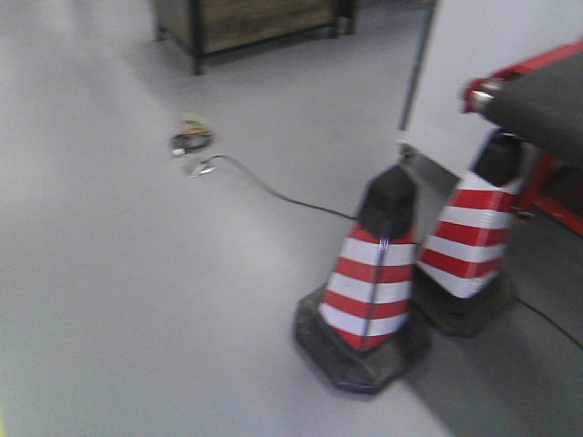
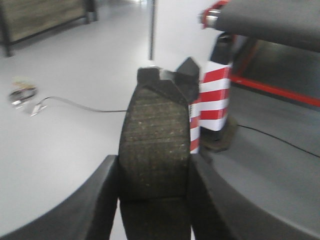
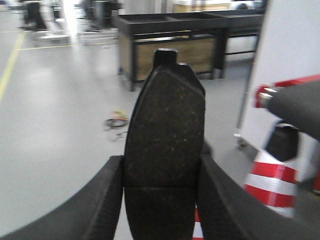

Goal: Move and align brake pads A on conveyor
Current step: 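Turn toward the black conveyor belt and stop at its edge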

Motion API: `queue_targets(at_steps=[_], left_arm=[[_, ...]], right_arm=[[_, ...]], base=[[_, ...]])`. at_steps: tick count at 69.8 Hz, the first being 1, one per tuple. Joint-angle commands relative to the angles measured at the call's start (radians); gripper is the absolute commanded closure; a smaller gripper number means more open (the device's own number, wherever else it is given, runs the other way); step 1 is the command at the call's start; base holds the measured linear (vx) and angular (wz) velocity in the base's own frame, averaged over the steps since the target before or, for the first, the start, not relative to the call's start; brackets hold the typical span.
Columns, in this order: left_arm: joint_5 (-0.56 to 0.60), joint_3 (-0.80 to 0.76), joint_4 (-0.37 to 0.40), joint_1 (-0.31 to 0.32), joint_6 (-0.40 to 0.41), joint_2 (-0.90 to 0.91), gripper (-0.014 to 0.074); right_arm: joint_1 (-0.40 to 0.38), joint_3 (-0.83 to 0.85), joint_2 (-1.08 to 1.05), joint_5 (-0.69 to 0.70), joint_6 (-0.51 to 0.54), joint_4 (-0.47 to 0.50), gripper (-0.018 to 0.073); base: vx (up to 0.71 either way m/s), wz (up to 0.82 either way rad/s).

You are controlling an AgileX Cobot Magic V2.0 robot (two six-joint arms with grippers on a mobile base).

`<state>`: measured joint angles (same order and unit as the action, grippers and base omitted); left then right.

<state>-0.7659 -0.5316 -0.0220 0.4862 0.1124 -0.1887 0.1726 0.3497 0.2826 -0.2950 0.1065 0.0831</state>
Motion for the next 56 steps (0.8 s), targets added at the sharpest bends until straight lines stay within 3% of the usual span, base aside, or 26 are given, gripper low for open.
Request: queue_targets(at_steps=[1,56], left_arm=[[0.095,-0.022,0.006,0.005,0.001,-0.014,0.0603],[0.095,-0.022,0.006,0.005,0.002,-0.014,0.0603]], right_arm=[[0.002,0.031,0.008,0.099,0.010,0.000,0.0561],[0.002,0.031,0.008,0.099,0.010,0.000,0.0561]], base=[[0.25,-1.02],[0.21,-0.83]])
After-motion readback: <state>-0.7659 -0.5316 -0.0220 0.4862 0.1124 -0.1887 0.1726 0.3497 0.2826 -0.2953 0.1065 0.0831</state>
